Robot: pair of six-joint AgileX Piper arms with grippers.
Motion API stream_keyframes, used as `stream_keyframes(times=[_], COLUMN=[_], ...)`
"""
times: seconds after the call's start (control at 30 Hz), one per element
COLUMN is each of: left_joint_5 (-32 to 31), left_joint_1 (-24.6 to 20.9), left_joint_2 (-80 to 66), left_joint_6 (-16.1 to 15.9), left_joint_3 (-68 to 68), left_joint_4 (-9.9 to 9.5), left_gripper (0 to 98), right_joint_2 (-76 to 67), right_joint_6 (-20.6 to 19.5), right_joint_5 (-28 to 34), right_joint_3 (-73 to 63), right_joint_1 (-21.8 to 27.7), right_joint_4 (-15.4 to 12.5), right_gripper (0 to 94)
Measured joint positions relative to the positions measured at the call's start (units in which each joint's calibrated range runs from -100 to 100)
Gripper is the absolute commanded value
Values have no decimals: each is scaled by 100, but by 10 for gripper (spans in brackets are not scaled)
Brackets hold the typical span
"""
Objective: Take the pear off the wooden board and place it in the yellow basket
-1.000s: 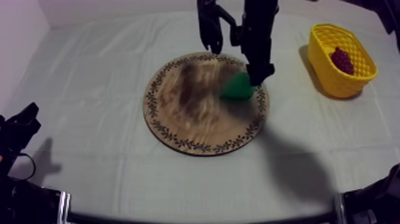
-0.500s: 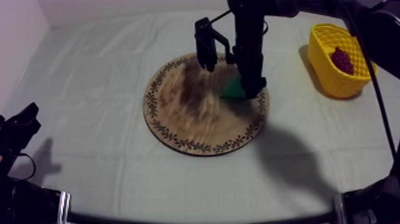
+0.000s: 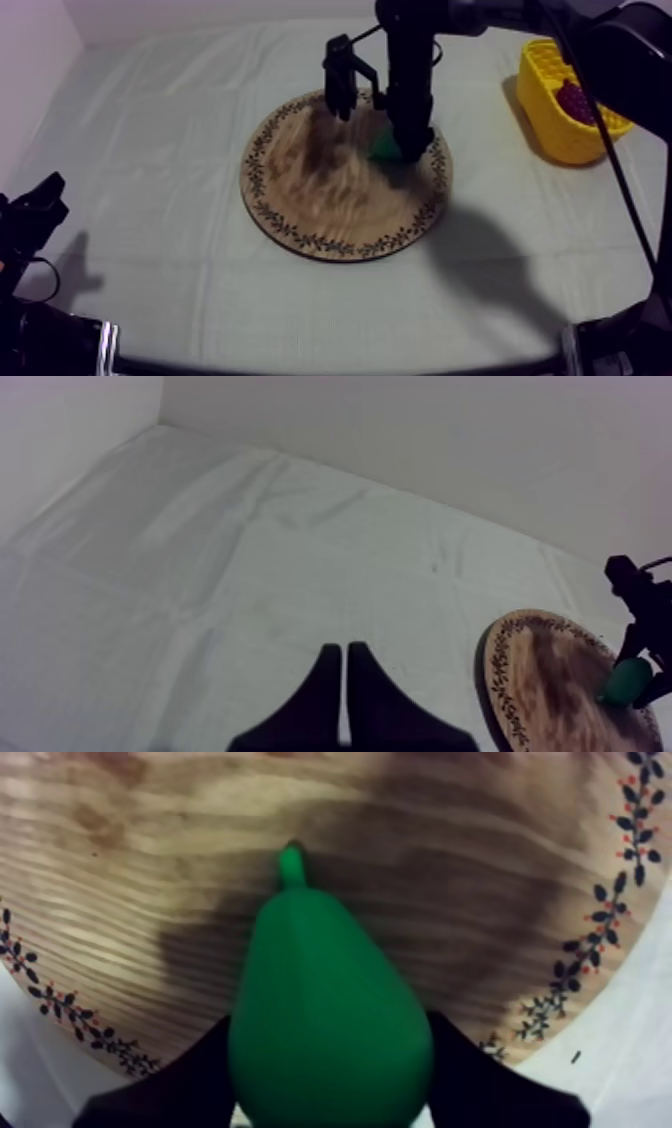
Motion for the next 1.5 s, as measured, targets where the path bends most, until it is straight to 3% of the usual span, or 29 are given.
stream_keyframes(times=[0.27, 0.43, 0.97, 1.27, 1.5], left_joint_5=[0, 0, 0, 0, 0], left_joint_1=[0, 0, 0, 0, 0], left_joint_2=[0, 0, 0, 0, 0], left_joint_6=[0, 0, 0, 0, 0], left_joint_3=[0, 0, 0, 0, 0], left_joint_4=[0, 0, 0, 0, 0], left_gripper=[1, 1, 1, 1, 1], right_joint_2=[-797, -1574, -3301, -3531, -3372], right_joint_6=[-177, -438, -1951, -2641, -3071], right_joint_5=[-110, -440, -1141, -1718, -2121], right_joint_3=[20, -119, 509, 1462, 2356], right_joint_1=[231, 514, 1871, 2608, 2716], right_joint_4=[148, 391, 951, 982, 848], right_gripper=[429, 437, 455, 473, 494])
